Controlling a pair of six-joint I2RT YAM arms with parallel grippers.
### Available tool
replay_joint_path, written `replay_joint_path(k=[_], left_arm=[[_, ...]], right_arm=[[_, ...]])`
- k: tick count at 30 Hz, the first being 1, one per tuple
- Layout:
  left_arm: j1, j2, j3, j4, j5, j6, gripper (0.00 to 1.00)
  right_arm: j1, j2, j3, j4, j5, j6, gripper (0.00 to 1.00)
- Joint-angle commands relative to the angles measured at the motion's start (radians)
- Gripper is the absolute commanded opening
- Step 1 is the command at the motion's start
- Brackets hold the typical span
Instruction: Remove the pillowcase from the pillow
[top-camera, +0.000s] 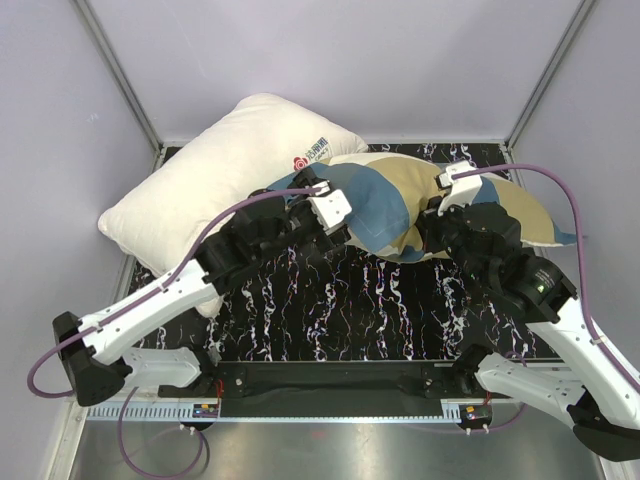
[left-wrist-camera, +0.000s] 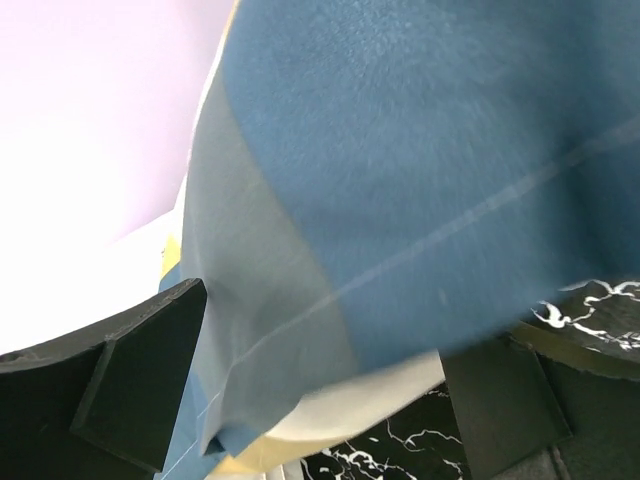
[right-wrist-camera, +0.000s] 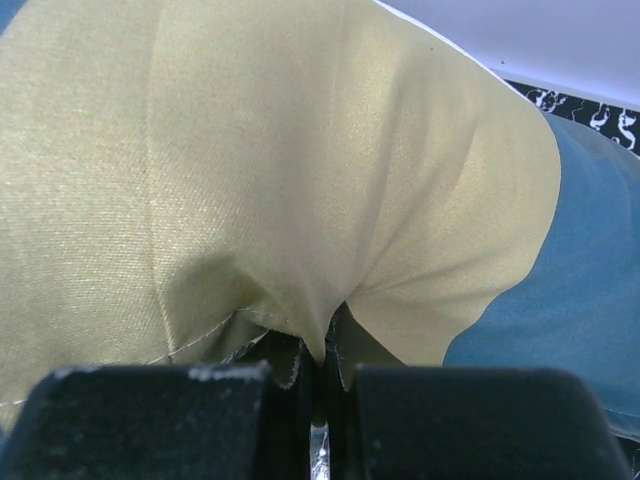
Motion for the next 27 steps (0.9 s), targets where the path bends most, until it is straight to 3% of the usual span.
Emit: replay_joint_path(k=[1, 6, 7, 8, 10, 11, 12, 13, 18, 20, 21, 23, 24, 27], left_arm=[[-0.004, 0.039, 0.043, 0.11, -0.052, 0.04, 0.99], [-0.004, 0.059, 0.013, 0.11, 0.058, -0.003, 0.99], [-0.004, 0.065, 0.023, 0.083, 0.08, -0.011, 0.92], [-0.004, 0.082, 0.031, 0.066, 0.095, -0.02, 0.76], [-0.004, 0.093, 0.045, 0.02, 0.161, -0.045, 0.54], [-0.004, 0.098, 0.058, 0.0, 0.185, -0.049, 0.2], [-0.005, 0.098, 0.068, -0.015, 0.208, -0.06, 0.06], [-0.011, 0.092, 0.074, -0.035, 0.207, -0.068, 0.0], [-0.01, -0.005, 0.125, -0.081, 0.267, -0.157, 0.0], [-0.004, -0.042, 0.158, -0.117, 0.34, -0.21, 0.0], [0.012, -0.053, 0.166, -0.127, 0.371, -0.233, 0.0], [0.039, -0.089, 0.175, -0.112, 0.454, -0.336, 0.0], [0.087, -0.105, 0.163, -0.07, 0.486, -0.377, 0.0], [0.22, -0.169, 0.119, 0.08, 0.578, -0.584, 0.0]], right_arm=[[-0.003, -0.029, 0.055, 0.106, -0.045, 0.009, 0.0], [-0.003, -0.035, 0.058, 0.11, -0.053, 0.014, 0.0], [-0.003, -0.027, 0.059, 0.113, -0.063, 0.017, 0.0], [-0.004, -0.018, 0.062, 0.121, -0.071, 0.022, 0.0], [-0.003, 0.0, 0.075, 0.13, -0.09, 0.028, 0.0], [-0.006, 0.02, 0.081, 0.138, -0.106, 0.031, 0.0], [-0.004, 0.031, 0.094, 0.139, -0.111, 0.029, 0.0], [-0.004, 0.04, 0.104, 0.138, -0.114, 0.031, 0.0], [-0.004, 0.102, 0.194, 0.121, -0.047, -0.003, 0.04], [-0.004, 0.138, 0.264, 0.095, 0.005, -0.032, 0.14], [-0.004, 0.152, 0.289, 0.089, 0.028, -0.036, 0.35], [-0.004, 0.2, 0.36, 0.063, 0.084, -0.061, 0.56], [-0.004, 0.214, 0.381, 0.057, 0.097, -0.07, 0.74], [-0.003, 0.264, 0.438, 0.029, 0.143, -0.086, 0.93]])
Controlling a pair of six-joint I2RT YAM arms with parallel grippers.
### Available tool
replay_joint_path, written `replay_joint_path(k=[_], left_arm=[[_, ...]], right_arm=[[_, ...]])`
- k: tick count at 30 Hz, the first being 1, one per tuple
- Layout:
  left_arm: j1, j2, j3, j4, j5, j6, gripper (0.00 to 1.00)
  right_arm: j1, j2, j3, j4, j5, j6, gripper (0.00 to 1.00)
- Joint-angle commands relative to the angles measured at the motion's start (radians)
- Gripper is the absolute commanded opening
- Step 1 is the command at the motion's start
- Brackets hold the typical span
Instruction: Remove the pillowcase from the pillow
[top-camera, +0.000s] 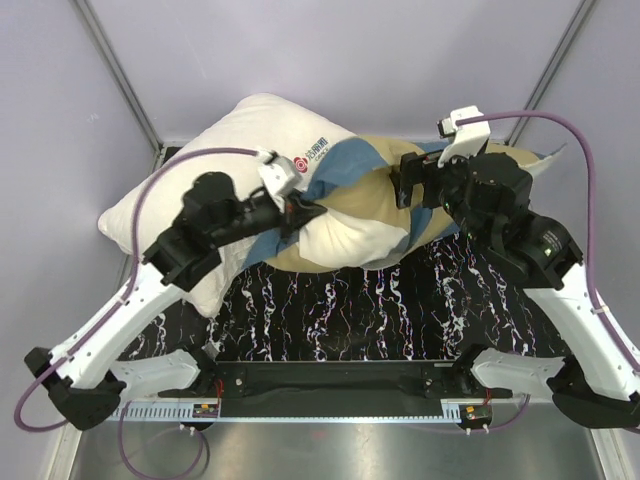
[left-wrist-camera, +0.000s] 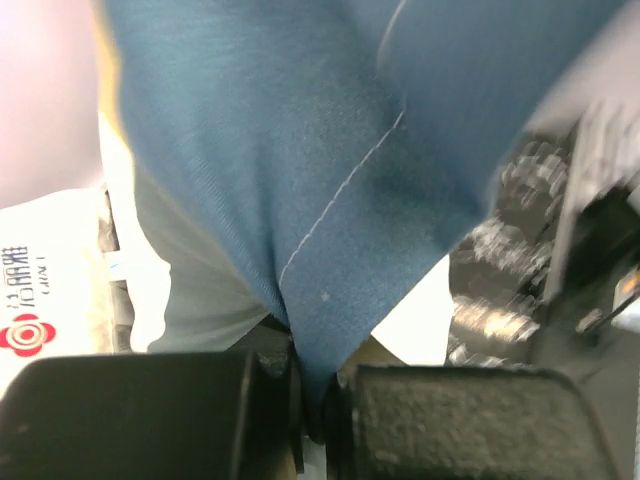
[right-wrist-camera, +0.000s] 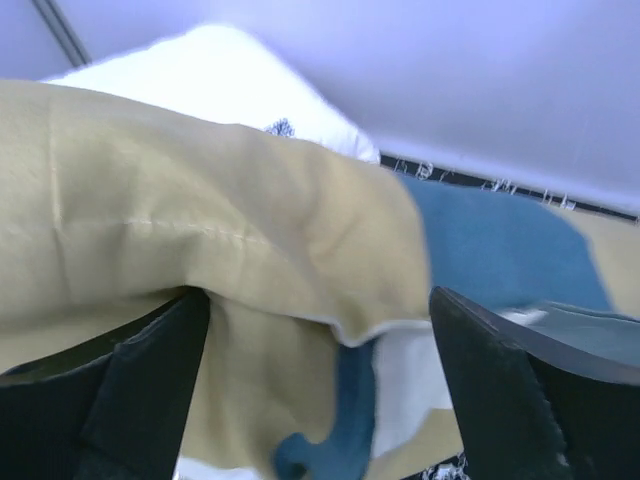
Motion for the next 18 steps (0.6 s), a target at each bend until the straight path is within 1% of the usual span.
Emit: replay_joint_path(k=[1, 2, 3, 6, 8, 12, 13, 17, 18], left_arm=[[0.131, -0.118, -0.02, 0.292, 0.225, -0.29, 0.0], [0.166, -0.128, -0.04, 0.32, 0.242, -0.381, 0.0], [0.221, -0.134, -0.059, 0.384, 0.248, -0.411, 0.0], [0.281, -0.135, -0.103, 0.435, 0.273, -0.48, 0.0], [0.295, -0.126, -0.107, 0.441, 0.286, -0.511, 0.0], [0.329, -0.125, -0.097, 0.431, 0.274, -0.519, 0.0], [0.334, -0.129, -0.097, 0.428, 0.27, -0.517, 0.0], [0.346, -0.134, -0.084, 0.399, 0.244, -0.52, 0.0], [0.354, -0.132, -0.062, 0.365, 0.234, -0.519, 0.0]], right_arm=[[0.003, 0.042, 0.075, 0.077, 0.107, -0.027, 0.99], [0.003, 0.039, 0.077, 0.076, 0.115, -0.027, 1.0], [0.002, 0.031, 0.071, 0.079, 0.124, -0.029, 1.0], [0.002, -0.025, 0.017, 0.102, 0.139, -0.024, 1.0], [0.002, -0.07, -0.041, 0.108, 0.171, -0.009, 1.0], [0.002, -0.146, -0.176, 0.123, 0.228, 0.023, 1.0], [0.002, -0.177, -0.235, 0.145, 0.245, 0.034, 1.0], [-0.013, -0.229, -0.329, 0.163, 0.292, 0.059, 1.0], [-0.018, -0.242, -0.342, 0.16, 0.309, 0.066, 1.0]])
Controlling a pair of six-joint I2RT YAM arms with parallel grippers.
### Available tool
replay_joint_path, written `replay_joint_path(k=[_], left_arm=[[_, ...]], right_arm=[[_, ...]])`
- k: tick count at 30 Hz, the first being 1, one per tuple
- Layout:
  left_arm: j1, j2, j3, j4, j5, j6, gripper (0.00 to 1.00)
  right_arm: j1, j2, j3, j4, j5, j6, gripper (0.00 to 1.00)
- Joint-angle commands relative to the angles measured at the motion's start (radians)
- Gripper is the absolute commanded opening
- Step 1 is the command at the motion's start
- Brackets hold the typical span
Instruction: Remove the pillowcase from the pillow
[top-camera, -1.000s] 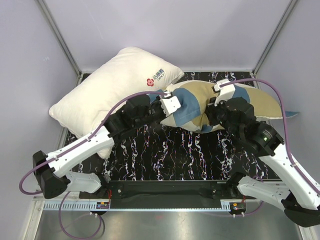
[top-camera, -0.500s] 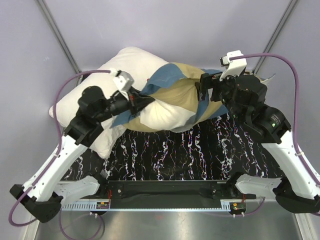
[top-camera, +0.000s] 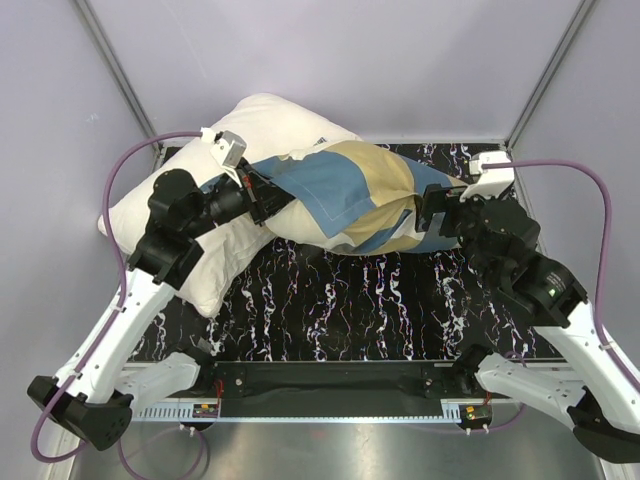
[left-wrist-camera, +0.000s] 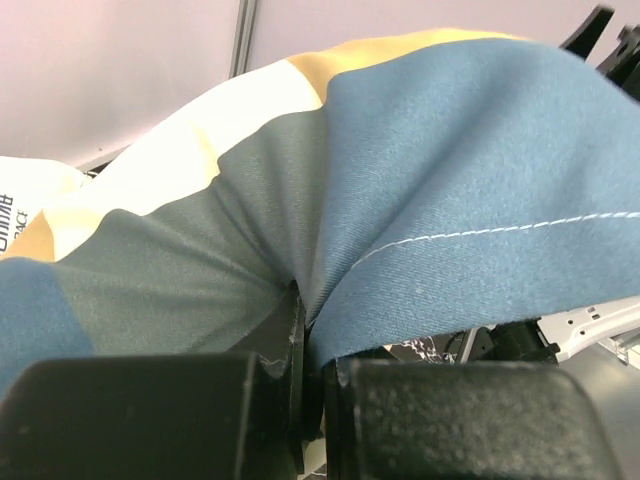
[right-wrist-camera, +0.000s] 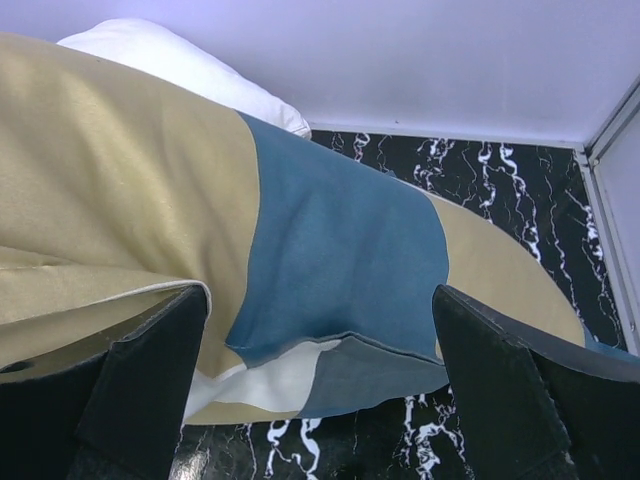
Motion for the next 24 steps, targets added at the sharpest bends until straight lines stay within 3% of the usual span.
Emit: replay_joint_path(k=[1, 7, 16, 24], left_arm=[[0.025, -0.027, 0.072, 0.111, -0.011, -0.048, 0.0], [0.105, -0.032, 0.129, 0.036, -0.041, -0.087, 0.0], [0.288, 0.04, 0.221, 0.194, 0.099, -0.413, 0.0], [0.331, 0.253, 0.63, 0.155, 0.176, -0.538, 0.0]], right_arm=[[-0.024, -0.051, -0.059, 0.028, 0.14, 0.037, 1.0], [-0.035, -0.174, -0.141, -0.03, 0.186, 0.1, 1.0], [-0.033, -0.174, -0.254, -0.083, 0.129, 0.169, 1.0], [-0.035, -0.226, -0.346, -0.043, -0.018, 0.152, 1.0]])
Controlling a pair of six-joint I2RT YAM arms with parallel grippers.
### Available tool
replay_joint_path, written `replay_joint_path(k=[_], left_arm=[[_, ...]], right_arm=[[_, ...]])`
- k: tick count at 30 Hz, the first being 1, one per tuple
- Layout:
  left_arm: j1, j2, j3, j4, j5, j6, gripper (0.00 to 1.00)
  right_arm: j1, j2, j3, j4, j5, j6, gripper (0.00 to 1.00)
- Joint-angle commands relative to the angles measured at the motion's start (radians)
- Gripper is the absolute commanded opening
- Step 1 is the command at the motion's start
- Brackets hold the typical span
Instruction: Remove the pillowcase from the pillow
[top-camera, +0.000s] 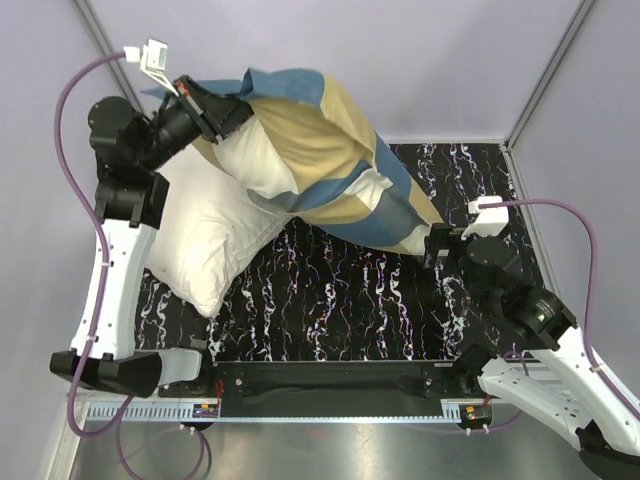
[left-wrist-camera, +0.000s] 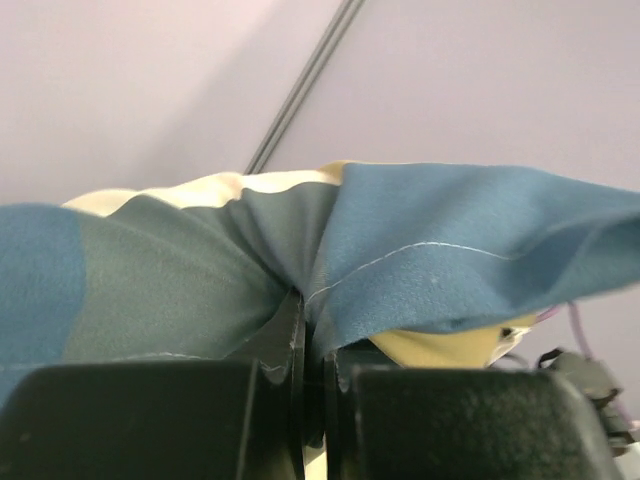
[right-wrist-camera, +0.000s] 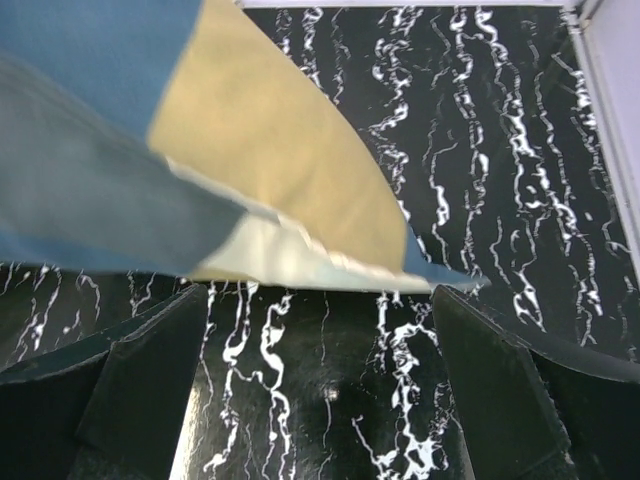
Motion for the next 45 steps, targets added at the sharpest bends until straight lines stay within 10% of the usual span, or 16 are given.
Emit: replay_joint_path(k=[1, 26, 35, 40, 45], left_arm=[[0.013, 0.016, 0.196, 0.177, 0.056, -0.152, 0.0], [0.118, -0.045, 0.206, 0.166, 0.162, -0.275, 0.0], [0.121, -0.092, 0.138, 0.197, 0.202, -0.299, 0.0], [0.122, -0.108, 0.109, 0.194, 0.213, -0.296, 0.0], [0.122, -0.154, 0.037, 0.082, 0.165, -0.183, 0.0]], right_arm=[[-0.005, -0.021, -0.024, 0.042, -0.063, 0.007, 1.0], [-0.141, 0.172, -0.259, 0.571, -0.532, -0.214, 0.98], [-0.178, 0.149, -0.343, 0.728, -0.551, -0.294, 0.54], [-0.189, 0.18, -0.32, 0.726, -0.58, -0.3, 0.0], [-0.189, 0.142, -0.184, 0.573, -0.496, -0.281, 0.0]])
